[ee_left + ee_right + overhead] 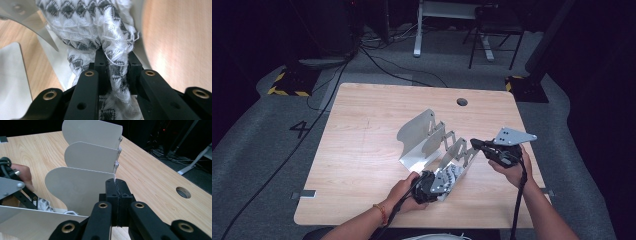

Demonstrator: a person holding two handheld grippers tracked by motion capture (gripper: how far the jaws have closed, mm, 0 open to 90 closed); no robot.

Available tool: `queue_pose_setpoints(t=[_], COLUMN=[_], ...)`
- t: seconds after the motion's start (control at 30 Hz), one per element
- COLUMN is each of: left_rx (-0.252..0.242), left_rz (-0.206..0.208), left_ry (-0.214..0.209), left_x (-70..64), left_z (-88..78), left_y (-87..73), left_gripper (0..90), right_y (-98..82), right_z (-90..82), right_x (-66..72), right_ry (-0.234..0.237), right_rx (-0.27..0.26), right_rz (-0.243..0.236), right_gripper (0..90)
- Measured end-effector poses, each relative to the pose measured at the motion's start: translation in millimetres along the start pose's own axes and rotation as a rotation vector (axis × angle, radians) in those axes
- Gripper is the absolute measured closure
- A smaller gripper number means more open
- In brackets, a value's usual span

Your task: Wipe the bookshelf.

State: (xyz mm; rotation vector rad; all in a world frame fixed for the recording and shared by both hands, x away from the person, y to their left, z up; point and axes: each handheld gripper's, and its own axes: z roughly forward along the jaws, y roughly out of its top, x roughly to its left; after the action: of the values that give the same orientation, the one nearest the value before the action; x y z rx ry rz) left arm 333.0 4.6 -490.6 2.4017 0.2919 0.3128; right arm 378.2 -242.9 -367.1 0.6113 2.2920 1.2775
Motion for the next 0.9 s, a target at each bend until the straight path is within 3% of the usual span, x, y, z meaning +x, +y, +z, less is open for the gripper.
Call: queue_pose_setpoints(t=[0.07,0.1,0.17,0.27,0.4,0.67,0.8,0.9], left_rx=[-0.016,-0.03,-0.037,-0.061,-0.051,-0.028,-0.04,-0.036], left_rz=[-0.01,-0.036,-0.03,-0.058,-0.051,-0.05,-0.062,-0.052], left_ry=[0.023,0.027,0.042,0.067,0.089,0.041,0.037,0.042], left_x=[3.9,3.5,4.9,5.0,5.1,1.4,-3.7,-4.7], left_z=[6.4,9.1,15.0,23.3,27.3,12.3,2.6,1.7], left_y=[3.9,4.6,7.1,11.8,15.7,4.0,-7.5,-7.6], left_gripper=[76.9,76.9,76.9,76.9,76.9,76.9,76.9,76.9], right_y=[0.2,0.0,-0.4,-0.7,-1.0,-1.2,-1.4,-1.1], right_z=[0.1,-0.1,-0.2,-0.1,-0.1,-0.4,-0.6,-0.5], right_x=[0.7,0.6,0.1,0.1,0.3,0.1,-0.3,0.3], right_ry=[-0.003,-0.003,0.0,0.0,-0.004,-0.001,0.002,-0.003], right_rx=[0.0,0.0,-0.001,-0.005,-0.007,-0.008,-0.008,-0.006], right_rz=[0.0,-0.001,-0.001,-0.001,-0.002,-0.007,-0.005,-0.003], right_gripper=[90.0,90.0,90.0,90.0,90.0,90.0,90.0,90.0])
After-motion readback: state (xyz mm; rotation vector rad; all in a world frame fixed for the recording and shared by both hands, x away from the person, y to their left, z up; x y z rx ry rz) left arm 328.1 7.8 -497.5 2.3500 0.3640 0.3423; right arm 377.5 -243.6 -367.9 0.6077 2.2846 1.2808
